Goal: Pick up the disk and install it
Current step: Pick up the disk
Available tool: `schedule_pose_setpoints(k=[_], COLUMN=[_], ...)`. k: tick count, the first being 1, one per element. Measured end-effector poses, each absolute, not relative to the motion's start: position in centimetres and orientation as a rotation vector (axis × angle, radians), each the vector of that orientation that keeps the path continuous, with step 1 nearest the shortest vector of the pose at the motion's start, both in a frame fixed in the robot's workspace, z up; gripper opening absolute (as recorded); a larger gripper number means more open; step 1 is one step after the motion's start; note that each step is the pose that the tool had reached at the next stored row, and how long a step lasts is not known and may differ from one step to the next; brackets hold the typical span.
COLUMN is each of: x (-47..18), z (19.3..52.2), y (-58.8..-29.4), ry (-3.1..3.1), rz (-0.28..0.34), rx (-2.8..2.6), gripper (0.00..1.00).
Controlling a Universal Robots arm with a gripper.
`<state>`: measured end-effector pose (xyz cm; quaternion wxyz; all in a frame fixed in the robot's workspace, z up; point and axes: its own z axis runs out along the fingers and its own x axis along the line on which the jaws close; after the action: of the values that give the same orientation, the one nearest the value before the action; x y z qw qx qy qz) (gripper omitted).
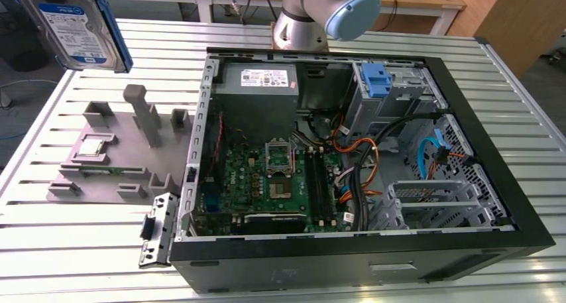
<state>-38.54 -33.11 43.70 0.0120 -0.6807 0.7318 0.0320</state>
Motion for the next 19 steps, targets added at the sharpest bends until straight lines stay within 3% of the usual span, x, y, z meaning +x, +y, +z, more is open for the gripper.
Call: schedule_pose_setpoints(k=[19], x=[-38.5], z=[45.8], y=[-33.1], ry=[2.282], rz=[0.1], rx=[-2.122], gripper=[0.35])
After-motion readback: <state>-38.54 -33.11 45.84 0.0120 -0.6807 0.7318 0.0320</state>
